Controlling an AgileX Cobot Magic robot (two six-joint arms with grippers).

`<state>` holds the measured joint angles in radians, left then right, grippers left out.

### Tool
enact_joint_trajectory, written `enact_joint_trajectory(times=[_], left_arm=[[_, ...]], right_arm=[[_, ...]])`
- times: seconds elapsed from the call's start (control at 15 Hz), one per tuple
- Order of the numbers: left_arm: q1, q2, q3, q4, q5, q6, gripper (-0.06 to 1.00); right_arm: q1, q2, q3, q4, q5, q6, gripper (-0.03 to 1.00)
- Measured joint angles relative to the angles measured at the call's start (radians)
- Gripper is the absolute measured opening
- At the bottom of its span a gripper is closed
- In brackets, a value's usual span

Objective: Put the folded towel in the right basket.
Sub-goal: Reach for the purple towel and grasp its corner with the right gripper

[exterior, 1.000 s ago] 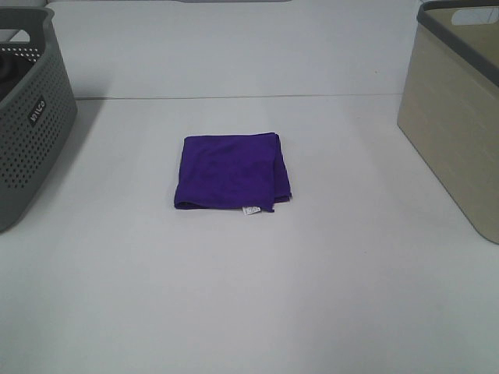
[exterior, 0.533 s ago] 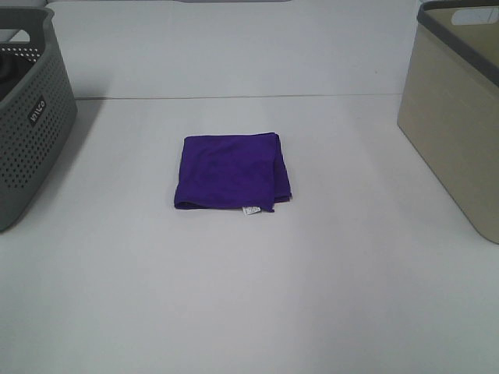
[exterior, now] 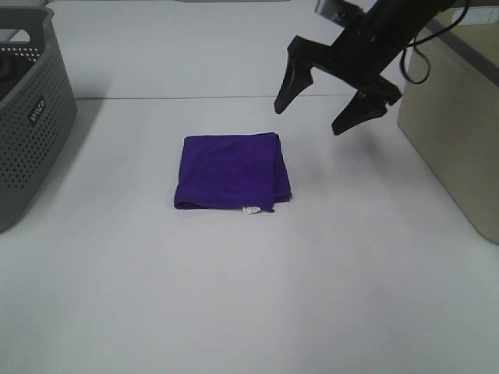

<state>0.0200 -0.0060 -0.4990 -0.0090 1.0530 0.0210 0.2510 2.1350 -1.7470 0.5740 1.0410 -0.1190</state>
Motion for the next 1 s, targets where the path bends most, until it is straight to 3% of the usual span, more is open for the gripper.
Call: enact_joint_trajectory(times=[0.33, 1.0], left_arm=[[0.0, 0.0, 0.0, 0.0, 0.0, 0.0, 0.99], [0.0, 0.0, 0.0, 0.002, 0.0, 0.0, 0.99]], right_arm=[[0.0, 0.237, -0.175, 0.04, -0.021, -0.027, 0.94], [0.0, 0.344, -0.202, 0.077, -0.078, -0.02, 0.94]])
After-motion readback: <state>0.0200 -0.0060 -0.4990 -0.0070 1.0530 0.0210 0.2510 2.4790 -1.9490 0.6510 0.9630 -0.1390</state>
